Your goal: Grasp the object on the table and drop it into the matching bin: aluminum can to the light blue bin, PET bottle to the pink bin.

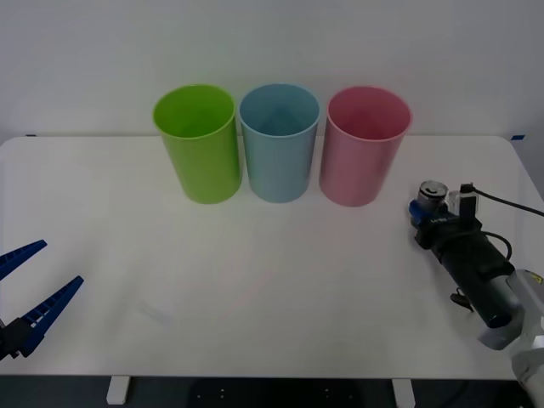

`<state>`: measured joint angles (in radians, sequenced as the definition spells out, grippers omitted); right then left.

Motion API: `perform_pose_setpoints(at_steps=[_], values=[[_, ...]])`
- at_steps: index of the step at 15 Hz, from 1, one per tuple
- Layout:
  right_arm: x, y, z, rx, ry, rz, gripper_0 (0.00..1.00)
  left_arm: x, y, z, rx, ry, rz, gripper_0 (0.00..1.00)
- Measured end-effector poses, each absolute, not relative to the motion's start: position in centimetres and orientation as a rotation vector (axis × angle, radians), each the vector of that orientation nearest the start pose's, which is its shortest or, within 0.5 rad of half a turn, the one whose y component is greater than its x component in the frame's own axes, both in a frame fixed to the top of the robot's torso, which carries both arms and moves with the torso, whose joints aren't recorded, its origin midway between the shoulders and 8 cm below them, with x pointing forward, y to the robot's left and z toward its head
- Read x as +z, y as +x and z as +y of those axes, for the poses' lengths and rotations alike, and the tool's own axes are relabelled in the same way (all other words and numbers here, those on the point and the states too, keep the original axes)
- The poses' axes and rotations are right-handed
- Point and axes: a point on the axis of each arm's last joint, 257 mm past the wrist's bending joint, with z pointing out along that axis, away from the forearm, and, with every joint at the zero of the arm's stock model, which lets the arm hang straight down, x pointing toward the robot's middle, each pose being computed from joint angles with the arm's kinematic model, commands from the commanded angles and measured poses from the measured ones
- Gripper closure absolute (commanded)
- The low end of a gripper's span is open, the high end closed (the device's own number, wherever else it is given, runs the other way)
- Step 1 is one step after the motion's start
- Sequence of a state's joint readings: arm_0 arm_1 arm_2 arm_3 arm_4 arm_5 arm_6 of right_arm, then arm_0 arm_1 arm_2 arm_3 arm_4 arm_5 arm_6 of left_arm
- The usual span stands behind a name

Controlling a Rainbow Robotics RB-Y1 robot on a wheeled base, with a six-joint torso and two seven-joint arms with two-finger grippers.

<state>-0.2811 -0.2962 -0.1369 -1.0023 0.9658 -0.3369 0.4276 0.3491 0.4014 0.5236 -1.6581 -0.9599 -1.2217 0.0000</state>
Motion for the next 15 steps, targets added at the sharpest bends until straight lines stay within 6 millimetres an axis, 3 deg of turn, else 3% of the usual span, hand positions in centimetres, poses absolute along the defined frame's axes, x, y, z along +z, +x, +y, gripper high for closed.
perform_pose_setpoints(at_steps=[7, 11, 15], values=[[-26.7, 57.5, -29.8, 0.215, -0.212, 1.595, 1.0, -16.9, 34.2, 33.0, -0.567, 0.465, 1.441, 0.0], [-24.8, 54.4, -28.6, 0.286, -0.25, 1.551, 1.0, -16.9, 34.2, 33.0, -0.567, 0.465, 1.441, 0.0], [-21.9, 51.2, -25.9, 0.43, -0.303, 1.5, 1.0, -16.9, 34.2, 33.0, -0.567, 0.465, 1.441, 0.0]])
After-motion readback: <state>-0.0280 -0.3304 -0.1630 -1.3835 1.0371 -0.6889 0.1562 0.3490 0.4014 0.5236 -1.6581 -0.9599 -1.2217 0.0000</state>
